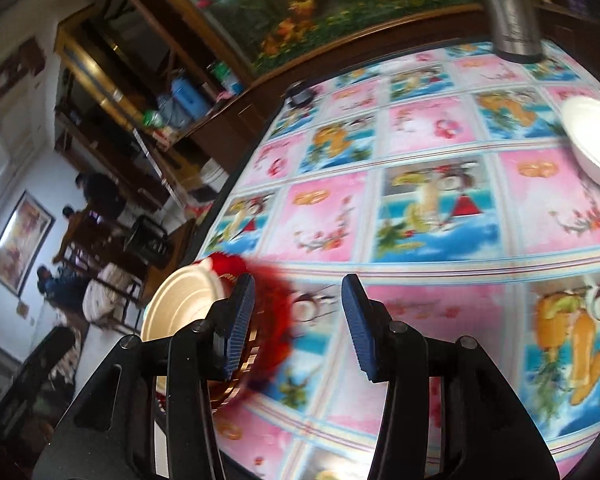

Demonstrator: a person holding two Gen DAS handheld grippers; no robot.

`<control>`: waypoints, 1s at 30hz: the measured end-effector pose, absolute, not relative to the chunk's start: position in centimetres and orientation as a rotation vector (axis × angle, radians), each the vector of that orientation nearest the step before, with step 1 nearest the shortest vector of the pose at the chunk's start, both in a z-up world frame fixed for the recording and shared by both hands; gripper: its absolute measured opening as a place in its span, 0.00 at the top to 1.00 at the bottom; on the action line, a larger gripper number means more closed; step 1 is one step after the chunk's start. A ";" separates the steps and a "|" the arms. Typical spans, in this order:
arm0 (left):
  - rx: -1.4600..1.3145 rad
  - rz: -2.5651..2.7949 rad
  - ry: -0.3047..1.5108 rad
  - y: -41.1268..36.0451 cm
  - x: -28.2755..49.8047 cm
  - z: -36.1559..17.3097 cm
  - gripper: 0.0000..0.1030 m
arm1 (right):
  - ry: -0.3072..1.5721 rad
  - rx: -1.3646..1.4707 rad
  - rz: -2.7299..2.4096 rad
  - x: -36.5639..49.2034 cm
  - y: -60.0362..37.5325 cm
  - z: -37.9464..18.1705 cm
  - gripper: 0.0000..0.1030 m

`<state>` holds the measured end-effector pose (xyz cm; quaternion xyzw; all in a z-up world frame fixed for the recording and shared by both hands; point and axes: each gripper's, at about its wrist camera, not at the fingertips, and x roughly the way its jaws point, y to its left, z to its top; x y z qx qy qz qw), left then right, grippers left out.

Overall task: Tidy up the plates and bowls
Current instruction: 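Move both grippers toward the white foam bowl beside the thermos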

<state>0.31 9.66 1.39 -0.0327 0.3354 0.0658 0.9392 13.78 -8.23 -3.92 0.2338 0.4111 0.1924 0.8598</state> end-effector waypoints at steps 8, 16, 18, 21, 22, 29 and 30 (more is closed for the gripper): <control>0.013 -0.044 0.775 3.0 1.1 -0.2 0.24 | 0.827 0.588 0.332 13.7 -14.5 -4.3 0.56; 0.039 -0.111 0.842 -0.8 2.3 -1.3 0.24 | 0.783 0.617 0.273 13.6 -19.9 -3.7 0.56; 0.049 -0.125 0.853 -1.7 2.6 -1.4 0.24 | 0.769 0.620 0.258 13.5 -21.4 -3.6 0.56; 0.064 -0.147 0.875 -3.1 3.2 -1.9 0.24 | 0.754 0.627 0.236 13.6 -23.3 -3.6 0.56; 0.066 -0.153 0.883 -3.4 3.3 -2.1 0.24 | 0.750 0.627 0.225 13.7 -24.0 -3.6 0.56; 0.086 -0.211 0.950 -6.3 5.5 -3.0 0.24 | 0.708 0.624 0.153 13.9 -29.5 -3.3 0.56; 0.084 -0.221 0.959 -6.6 6.1 -3.1 0.24 | 0.697 0.621 0.142 13.8 -30.2 -3.1 0.56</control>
